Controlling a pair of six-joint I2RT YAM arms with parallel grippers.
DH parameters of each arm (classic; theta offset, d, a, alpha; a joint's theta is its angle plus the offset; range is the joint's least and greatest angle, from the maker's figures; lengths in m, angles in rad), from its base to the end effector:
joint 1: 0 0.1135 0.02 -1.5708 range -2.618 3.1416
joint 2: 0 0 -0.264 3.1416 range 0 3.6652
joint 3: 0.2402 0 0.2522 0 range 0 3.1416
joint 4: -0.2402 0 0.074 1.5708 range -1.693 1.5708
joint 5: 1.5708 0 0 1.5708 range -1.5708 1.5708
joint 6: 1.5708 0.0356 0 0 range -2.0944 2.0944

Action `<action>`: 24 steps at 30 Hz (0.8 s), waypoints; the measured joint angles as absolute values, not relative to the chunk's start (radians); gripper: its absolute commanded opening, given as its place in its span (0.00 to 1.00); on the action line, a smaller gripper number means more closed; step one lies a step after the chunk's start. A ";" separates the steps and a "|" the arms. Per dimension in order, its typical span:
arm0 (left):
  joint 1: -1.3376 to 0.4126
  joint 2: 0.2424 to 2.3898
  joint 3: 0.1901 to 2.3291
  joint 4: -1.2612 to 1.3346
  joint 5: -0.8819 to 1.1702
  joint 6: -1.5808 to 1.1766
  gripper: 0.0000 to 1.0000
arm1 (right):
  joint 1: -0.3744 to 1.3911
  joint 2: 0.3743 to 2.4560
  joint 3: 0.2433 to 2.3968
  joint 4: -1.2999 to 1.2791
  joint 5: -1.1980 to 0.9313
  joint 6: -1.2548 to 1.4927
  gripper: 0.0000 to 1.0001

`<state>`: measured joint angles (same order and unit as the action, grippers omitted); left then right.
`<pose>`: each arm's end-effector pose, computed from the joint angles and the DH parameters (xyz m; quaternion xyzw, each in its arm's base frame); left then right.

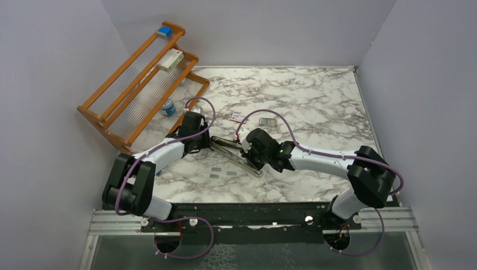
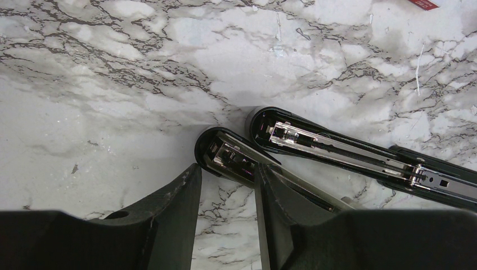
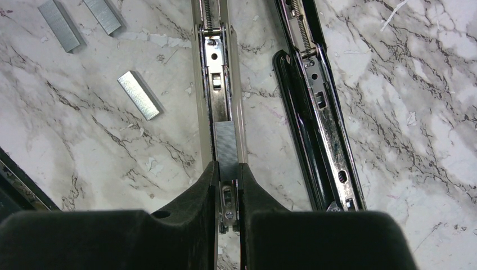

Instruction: Load the staples into the stapler

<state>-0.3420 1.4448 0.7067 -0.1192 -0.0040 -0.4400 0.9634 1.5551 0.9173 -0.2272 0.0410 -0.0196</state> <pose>0.2640 -0.0938 0.1721 -0.0466 0.9359 -0.1314 0.3236 0.1835 0.2615 0.1964 -0.4365 0.8305 0.1399 0.3165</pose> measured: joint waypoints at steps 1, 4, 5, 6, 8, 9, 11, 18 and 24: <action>-0.342 1.445 0.707 -0.119 -0.004 -0.440 0.42 | 0.963 1.557 0.918 -0.227 0.041 -0.020 0.14; -0.342 1.445 0.707 -0.119 -0.004 -0.440 0.42 | 0.964 1.560 0.918 -0.228 0.041 -0.020 0.14; -0.342 1.445 0.707 -0.119 -0.004 -0.440 0.42 | 0.964 1.563 0.920 -0.229 0.041 -0.020 0.14; -0.342 1.445 0.707 -0.119 -0.004 -0.440 0.42 | 0.964 1.566 0.923 -0.231 0.041 -0.020 0.14; -0.342 1.445 0.707 -0.119 -0.004 -0.440 0.42 | 0.964 1.572 0.931 -0.231 0.041 -0.020 0.14; -0.342 1.445 0.707 -0.119 -0.004 -0.440 0.42 | 0.964 1.573 0.933 -0.231 0.041 -0.020 0.14; -0.342 1.445 0.707 -0.119 -0.004 -0.440 0.42 | 0.964 1.575 0.933 -0.232 0.041 -0.020 0.14; -0.342 1.445 0.707 -0.119 -0.004 -0.440 0.42 | 0.966 1.582 0.936 -0.233 0.041 -0.020 0.14; -0.342 1.445 0.707 -0.119 -0.004 -0.440 0.42 | 0.966 1.605 0.952 -0.239 0.041 -0.020 0.14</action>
